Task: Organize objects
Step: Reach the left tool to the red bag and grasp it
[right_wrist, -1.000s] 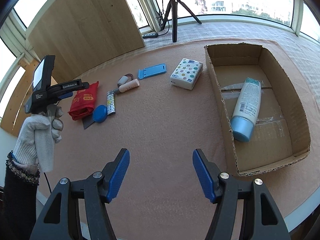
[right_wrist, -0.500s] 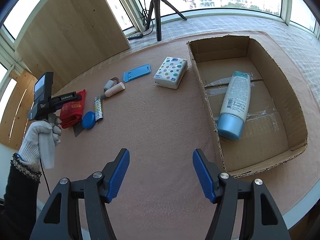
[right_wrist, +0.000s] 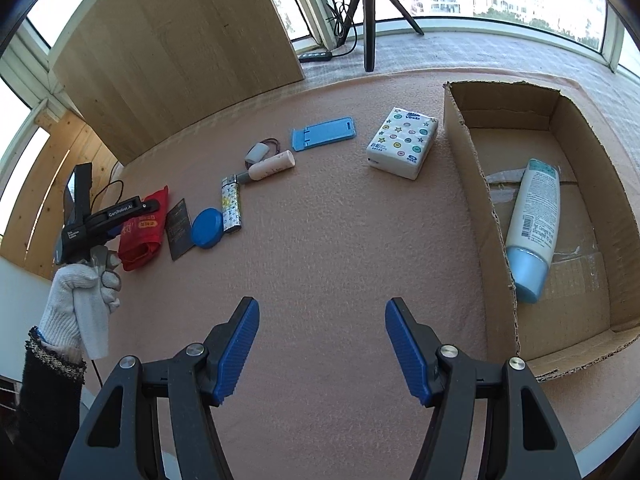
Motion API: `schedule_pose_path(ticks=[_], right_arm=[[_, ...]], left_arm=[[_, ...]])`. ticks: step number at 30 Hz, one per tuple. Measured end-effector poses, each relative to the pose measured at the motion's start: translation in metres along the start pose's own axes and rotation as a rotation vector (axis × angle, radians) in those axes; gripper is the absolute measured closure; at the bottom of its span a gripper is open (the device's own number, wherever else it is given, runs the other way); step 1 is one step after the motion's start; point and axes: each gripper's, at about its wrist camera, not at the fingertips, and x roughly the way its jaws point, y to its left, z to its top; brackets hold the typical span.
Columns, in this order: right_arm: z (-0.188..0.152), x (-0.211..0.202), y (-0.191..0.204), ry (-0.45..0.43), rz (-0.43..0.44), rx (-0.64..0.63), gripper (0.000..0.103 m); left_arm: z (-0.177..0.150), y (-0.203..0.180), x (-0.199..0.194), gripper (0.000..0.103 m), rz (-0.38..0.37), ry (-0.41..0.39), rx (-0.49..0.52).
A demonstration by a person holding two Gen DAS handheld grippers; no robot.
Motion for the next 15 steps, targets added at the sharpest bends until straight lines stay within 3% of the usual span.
schedule_pose_path(ticks=[6, 15], right_arm=[[0.000, 0.007, 0.009, 0.011, 0.018, -0.022, 0.041], [-0.004, 0.016, 0.011, 0.020, 0.024, -0.032, 0.041]], left_arm=[[-0.049, -0.001, -0.022, 0.017, -0.018, -0.002, -0.002], [-0.112, -0.040, -0.049, 0.017, -0.077, 0.012, 0.011]])
